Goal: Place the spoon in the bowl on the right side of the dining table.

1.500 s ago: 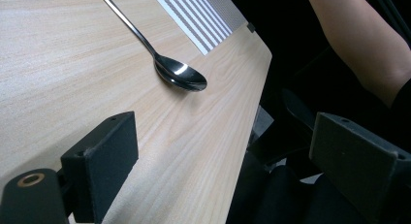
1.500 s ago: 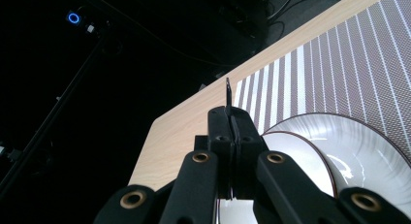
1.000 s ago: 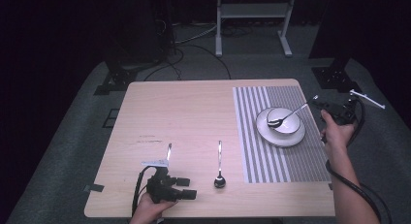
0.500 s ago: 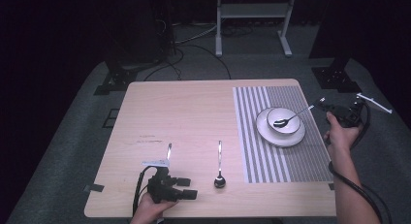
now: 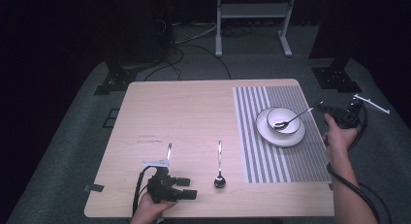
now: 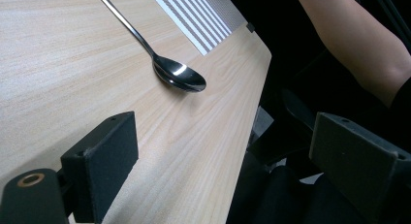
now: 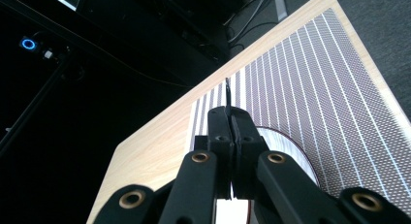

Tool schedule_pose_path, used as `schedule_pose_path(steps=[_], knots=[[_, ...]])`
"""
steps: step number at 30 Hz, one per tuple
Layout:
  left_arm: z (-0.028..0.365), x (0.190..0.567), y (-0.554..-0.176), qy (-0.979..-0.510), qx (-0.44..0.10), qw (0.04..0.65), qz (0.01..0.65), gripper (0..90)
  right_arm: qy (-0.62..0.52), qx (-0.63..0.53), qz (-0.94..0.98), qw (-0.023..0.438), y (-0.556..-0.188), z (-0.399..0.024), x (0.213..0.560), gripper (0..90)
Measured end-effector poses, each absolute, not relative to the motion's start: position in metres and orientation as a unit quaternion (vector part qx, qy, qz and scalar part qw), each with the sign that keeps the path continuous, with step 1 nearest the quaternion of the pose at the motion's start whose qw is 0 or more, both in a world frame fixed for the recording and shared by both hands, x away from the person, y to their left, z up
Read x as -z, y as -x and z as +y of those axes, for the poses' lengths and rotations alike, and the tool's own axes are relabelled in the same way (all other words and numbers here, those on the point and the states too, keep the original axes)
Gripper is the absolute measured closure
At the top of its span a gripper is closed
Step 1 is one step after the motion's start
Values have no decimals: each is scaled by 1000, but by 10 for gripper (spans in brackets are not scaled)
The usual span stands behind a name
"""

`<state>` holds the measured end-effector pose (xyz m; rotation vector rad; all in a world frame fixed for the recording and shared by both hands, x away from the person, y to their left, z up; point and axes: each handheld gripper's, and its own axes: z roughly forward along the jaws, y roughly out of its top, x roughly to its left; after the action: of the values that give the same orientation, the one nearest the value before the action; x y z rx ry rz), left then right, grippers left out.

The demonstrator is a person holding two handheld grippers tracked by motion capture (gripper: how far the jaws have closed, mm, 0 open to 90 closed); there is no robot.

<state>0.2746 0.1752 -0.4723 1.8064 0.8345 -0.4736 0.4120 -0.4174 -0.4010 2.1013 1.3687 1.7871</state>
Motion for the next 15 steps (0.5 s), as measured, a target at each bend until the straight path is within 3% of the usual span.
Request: schedule_pose_path(steps=[15], knots=[[176,472,-274,-751,196,522,353,88,-690,-570,445,35,-414,-421,410,862]])
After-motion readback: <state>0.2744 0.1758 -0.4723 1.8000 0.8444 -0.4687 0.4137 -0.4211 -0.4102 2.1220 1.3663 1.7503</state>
